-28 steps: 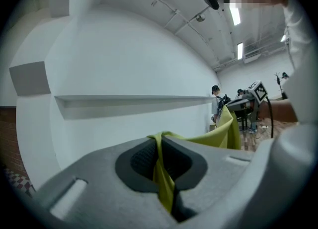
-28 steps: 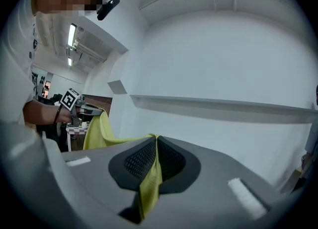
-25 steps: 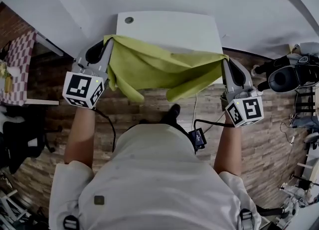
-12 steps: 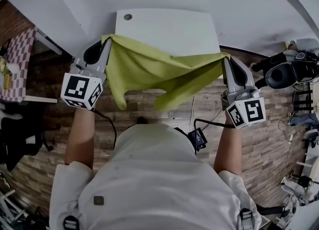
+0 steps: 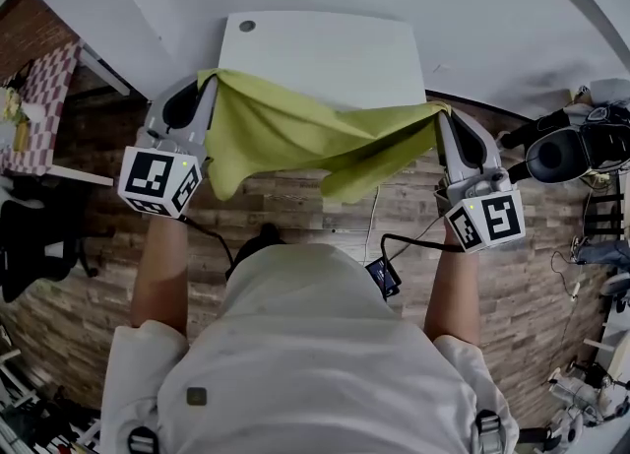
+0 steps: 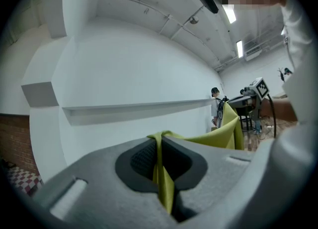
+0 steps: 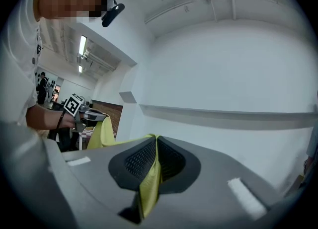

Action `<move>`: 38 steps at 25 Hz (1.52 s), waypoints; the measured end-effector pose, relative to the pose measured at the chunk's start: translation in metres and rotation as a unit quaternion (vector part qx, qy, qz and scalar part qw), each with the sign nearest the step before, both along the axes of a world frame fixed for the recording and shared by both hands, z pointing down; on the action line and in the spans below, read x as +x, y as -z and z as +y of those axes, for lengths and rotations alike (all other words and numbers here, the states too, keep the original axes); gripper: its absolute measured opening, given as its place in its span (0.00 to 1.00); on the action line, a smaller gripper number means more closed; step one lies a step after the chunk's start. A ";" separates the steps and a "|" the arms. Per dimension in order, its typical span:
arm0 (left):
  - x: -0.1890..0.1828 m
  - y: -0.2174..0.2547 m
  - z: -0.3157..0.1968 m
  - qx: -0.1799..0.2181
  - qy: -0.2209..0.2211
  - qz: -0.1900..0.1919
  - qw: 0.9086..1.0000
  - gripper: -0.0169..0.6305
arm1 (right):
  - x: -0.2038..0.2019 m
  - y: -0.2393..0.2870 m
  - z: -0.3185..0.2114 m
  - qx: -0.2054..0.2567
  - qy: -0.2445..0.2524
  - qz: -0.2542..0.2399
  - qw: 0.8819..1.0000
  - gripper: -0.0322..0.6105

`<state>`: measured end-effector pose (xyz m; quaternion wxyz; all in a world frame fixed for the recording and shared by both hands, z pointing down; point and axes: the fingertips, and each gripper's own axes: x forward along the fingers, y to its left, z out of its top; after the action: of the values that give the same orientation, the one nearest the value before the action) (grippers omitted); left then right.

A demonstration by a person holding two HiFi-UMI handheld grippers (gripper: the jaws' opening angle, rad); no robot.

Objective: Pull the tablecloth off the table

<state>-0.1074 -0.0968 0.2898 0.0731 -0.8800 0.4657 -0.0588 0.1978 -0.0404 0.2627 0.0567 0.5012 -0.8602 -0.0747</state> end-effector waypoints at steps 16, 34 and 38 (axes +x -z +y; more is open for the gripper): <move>0.081 -0.011 0.114 -0.013 0.037 -0.003 0.999 0.03 | 0.079 -0.020 0.085 -0.014 0.050 -0.012 0.999 0.08; 0.089 -0.016 0.180 -0.014 0.052 0.022 0.998 0.03 | 0.084 -0.037 0.145 -0.018 0.056 -0.015 0.998 0.08; 0.090 -0.022 0.190 -0.020 0.050 0.021 0.998 0.03 | 0.082 -0.042 0.153 -0.023 0.058 -0.015 0.998 0.08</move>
<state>-0.0169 0.0932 0.3116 0.0426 -0.8578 0.5095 -0.0529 0.2793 0.1126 0.3046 0.0503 0.4503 -0.8900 -0.0506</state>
